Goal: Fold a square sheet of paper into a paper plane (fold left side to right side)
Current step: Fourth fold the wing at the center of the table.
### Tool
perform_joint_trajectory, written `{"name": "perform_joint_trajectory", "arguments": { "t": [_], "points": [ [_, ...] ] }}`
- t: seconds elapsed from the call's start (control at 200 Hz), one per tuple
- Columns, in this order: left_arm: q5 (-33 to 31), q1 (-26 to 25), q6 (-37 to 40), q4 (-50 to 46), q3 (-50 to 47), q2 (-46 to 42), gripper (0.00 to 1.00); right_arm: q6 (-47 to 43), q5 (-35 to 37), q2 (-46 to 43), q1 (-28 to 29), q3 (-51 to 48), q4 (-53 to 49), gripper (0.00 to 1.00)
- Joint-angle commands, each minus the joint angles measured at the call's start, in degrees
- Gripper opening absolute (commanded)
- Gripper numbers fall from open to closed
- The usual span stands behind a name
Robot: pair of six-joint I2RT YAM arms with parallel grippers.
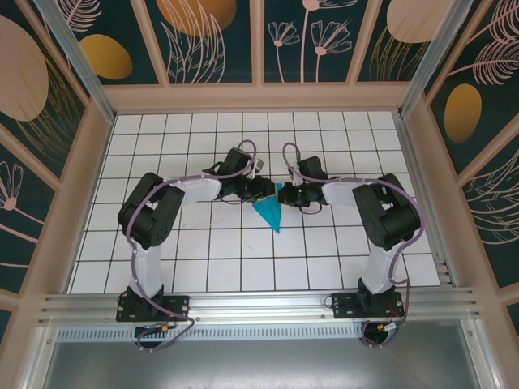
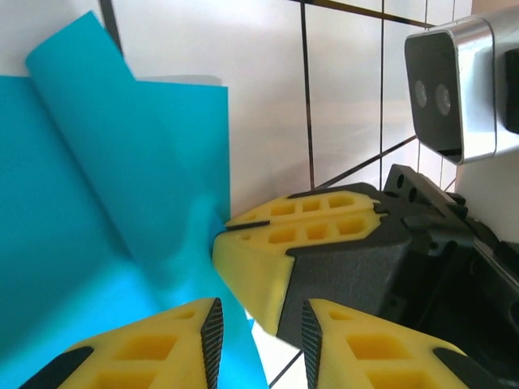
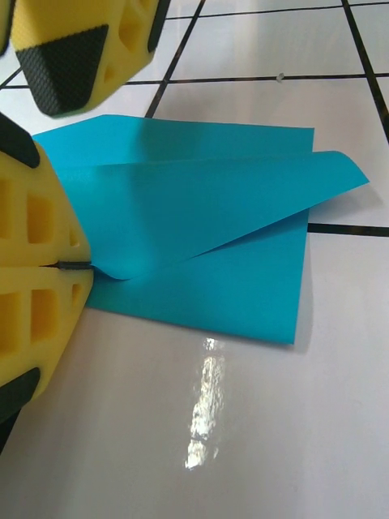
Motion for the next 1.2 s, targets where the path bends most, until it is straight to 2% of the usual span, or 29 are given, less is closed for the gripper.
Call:
{"name": "perform_joint_trajectory", "arguments": {
  "t": [0.0, 0.866, 1.196],
  "points": [
    [2.3, -0.6, -1.3, 1.9, 1.4, 2.1, 0.34, -1.4, 2.2, 1.9, 0.6, 0.5, -4.1, 0.01],
    [-4.2, -0.5, 0.9, -1.4, 0.0, 6.5, 0.34, -2.3, 3.8, 1.8, 0.8, 0.6, -5.1, 0.01],
    [-4.6, -0.4, 0.1, 0.6, -2.1, 2.6, 0.34, -2.3, 3.6, 2.0, 0.8, 0.5, -4.9, 0.01]
  ]
}}
